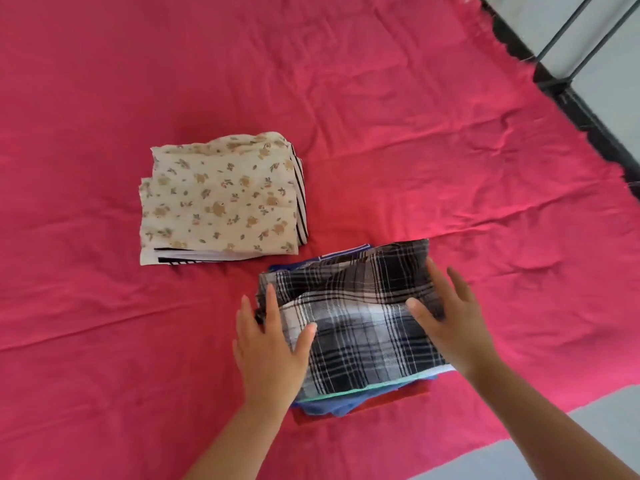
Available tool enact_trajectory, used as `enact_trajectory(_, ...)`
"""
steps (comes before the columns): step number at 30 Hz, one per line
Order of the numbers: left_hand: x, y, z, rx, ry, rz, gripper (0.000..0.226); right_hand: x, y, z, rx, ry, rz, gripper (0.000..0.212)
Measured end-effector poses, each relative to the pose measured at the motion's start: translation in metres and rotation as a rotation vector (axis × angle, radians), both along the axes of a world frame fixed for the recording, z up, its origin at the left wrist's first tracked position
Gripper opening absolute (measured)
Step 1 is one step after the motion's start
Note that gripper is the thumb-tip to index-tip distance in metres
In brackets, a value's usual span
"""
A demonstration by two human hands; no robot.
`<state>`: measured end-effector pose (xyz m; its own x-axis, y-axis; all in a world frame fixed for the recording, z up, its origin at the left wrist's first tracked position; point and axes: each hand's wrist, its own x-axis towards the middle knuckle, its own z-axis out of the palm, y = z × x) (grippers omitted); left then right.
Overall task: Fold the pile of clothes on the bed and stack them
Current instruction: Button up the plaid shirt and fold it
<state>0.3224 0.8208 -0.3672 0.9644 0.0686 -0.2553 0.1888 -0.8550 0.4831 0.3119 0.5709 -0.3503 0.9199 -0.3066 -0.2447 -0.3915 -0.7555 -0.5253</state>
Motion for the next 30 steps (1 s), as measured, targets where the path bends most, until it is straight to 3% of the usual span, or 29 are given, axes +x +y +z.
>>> enact_trajectory(3, 0.009, -0.013, 0.001, 0.103, -0.055, -0.107, 0.075, 0.002, 0.014, 0.003, -0.120, -0.141, 0.169, 0.063)
enact_trajectory(6, 0.010, -0.027, -0.019, 0.194, 0.072, -0.155, 0.077, 0.007, 0.025, -0.014, -0.257, -0.008, 0.310, 0.058)
enact_trajectory(8, 0.009, -0.032, -0.039, 0.219, 0.128, -0.157, 0.078, 0.010, 0.023, -0.034, -0.303, 0.093, 0.343, 0.061)
enact_trajectory(12, 0.010, -0.038, -0.086, 0.206, 0.142, -0.099, 0.078, 0.022, 0.022, -0.071, -0.320, 0.108, 0.346, 0.067)
enact_trajectory(17, 0.021, -0.039, -0.105, 0.189, 0.159, -0.091, 0.082, 0.036, 0.023, -0.088, -0.305, 0.120, 0.349, 0.061)
enact_trajectory(20, 0.018, -0.035, -0.087, 0.111, 0.162, -0.113, 0.077, 0.035, 0.013, -0.076, -0.154, 0.113, 0.372, 0.063)
enact_trajectory(24, 0.011, -0.018, -0.061, 0.014, 0.029, -0.006, 0.074, 0.029, -0.009, -0.055, 0.202, -0.019, 0.193, 0.072)
enact_trajectory(28, 0.003, -0.021, -0.058, -0.174, 0.113, 0.088, 0.081, 0.018, -0.019, -0.059, 0.262, 0.128, 0.114, 0.084)
enact_trajectory(30, 0.004, -0.026, -0.063, -0.161, 0.133, 0.103, 0.088, 0.020, -0.018, -0.063, 0.297, 0.166, 0.123, 0.087)
